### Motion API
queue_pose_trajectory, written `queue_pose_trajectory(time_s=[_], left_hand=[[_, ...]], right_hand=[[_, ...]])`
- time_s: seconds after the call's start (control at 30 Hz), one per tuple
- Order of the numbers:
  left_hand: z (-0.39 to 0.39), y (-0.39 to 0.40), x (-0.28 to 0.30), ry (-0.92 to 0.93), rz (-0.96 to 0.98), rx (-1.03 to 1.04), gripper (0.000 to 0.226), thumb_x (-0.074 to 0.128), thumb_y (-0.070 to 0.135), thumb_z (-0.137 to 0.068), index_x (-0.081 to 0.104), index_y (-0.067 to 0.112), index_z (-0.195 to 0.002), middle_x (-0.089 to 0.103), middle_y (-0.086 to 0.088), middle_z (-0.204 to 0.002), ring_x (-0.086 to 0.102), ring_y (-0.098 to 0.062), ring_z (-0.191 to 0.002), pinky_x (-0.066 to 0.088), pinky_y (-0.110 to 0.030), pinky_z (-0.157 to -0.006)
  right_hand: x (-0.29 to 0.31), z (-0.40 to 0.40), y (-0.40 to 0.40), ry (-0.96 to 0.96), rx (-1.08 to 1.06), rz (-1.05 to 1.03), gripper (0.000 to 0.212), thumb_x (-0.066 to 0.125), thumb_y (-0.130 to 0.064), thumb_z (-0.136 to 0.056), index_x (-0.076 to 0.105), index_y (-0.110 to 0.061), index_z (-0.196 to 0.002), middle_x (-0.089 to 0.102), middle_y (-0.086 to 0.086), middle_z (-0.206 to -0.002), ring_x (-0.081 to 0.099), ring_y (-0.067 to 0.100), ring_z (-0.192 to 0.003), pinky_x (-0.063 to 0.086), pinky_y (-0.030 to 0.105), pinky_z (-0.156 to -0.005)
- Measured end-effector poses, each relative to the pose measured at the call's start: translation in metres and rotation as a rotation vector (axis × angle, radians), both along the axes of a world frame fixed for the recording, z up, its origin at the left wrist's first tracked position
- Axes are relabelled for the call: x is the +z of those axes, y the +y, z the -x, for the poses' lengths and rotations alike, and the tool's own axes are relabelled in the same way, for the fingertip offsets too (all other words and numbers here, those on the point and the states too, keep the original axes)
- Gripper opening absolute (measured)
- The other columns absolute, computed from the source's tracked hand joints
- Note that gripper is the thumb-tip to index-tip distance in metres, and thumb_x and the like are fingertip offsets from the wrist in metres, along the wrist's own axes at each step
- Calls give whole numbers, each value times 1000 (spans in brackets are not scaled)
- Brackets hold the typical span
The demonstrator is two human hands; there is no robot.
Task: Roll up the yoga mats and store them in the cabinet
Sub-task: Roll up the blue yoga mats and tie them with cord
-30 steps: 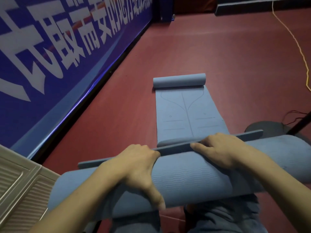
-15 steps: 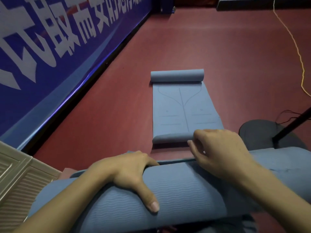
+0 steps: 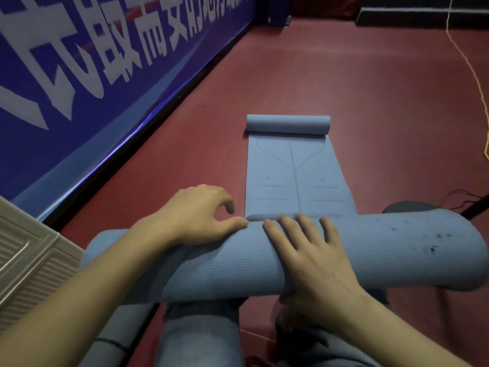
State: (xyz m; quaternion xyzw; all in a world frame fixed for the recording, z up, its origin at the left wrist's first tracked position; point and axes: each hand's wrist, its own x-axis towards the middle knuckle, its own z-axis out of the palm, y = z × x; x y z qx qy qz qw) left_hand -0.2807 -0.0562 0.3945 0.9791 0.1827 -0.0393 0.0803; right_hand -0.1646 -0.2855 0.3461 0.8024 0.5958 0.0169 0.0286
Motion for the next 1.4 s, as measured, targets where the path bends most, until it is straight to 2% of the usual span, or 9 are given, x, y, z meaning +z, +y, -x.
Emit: queue_pose_trajectory(time_s=[0.17, 0.37, 0.47, 0.67, 0.73, 0.87, 1.1, 1.23, 1.4], left_hand=[[25, -36, -33, -725, -1, -59, 21, 64, 31, -94, 66, 18, -78, 64, 7, -79, 60, -17, -70, 47, -34, -65], [47, -40, -72, -535, 922, 489, 57, 84, 67, -58, 75, 17, -83, 76, 2, -76, 72, -17, -67, 56, -40, -66], [38, -18, -81, -622, 1142, 526, 57, 100, 47, -45, 80, 21, -91, 79, 8, -92, 75, -11, -90, 60, -29, -80], [-7, -9, -60, -737, 1062, 247, 55, 102, 4, -40, 80, 34, -80, 76, 7, -86, 73, -10, -91, 61, -32, -81], [-16, -18, -59, -658, 954, 123, 48, 99, 11, -52, 78, 26, -93, 77, 7, -92, 72, -6, -92, 59, -27, -82], [-20, -25, -90, -491, 773, 101, 100, 102, 33, -58, 53, 22, -144, 62, 12, -138, 59, -4, -127, 54, -32, -100], [-25, -32, -115, -419, 697, 121, 105, 95, 36, -58, 37, 54, -144, 59, 28, -134, 60, 4, -119, 56, -27, -87], [-27, -30, -112, -386, 682, 105, 106, 96, 37, -54, 41, 48, -144, 62, 27, -130, 63, 1, -116, 57, -34, -93], [-10, -25, -101, -333, 627, 62, 91, 94, 44, -56, 46, 55, -132, 57, 38, -125, 60, 8, -113, 53, -20, -91]], right_hand=[[6, -39, 38, 3, -12, -56, 120, 77, -59, -40, 35, -22, -146, 47, 0, -142, 49, 28, -123, 35, 58, -101], [-7, -91, 39, 166, -41, -369, 123, 80, -61, -37, 42, -19, -146, 52, -1, -143, 52, 25, -128, 38, 53, -103], [-10, -101, 41, 273, 52, -481, 124, 84, -62, -39, 43, -14, -146, 52, 2, -143, 52, 25, -129, 41, 51, -103], [-6, -97, 52, 632, 28, -536, 124, 91, -57, -46, 31, -22, -149, 42, -3, -139, 51, 17, -122, 48, 41, -99], [-10, -89, 50, 743, 18, -585, 117, 93, -54, -49, 35, -22, -145, 45, -5, -137, 53, 13, -122, 51, 39, -97], [-35, -78, 40, 923, 45, -608, 99, 96, -45, -56, 48, -20, -140, 56, 0, -138, 56, 14, -129, 49, 40, -106], [-51, -82, 20, 919, -1, -617, 134, 101, -41, -54, 21, -24, -159, 42, -3, -150, 42, 10, -143, 34, 29, -118], [-36, -84, 21, 811, 1, -521, 75, 100, -46, -52, 65, -34, -117, 40, -5, -148, 33, 0, -144, 35, 27, -116], [-29, -60, 18, 722, 6, -674, 52, 99, -49, -43, 65, -27, -76, 45, -27, -140, 50, -12, -123, 43, 12, -98]])
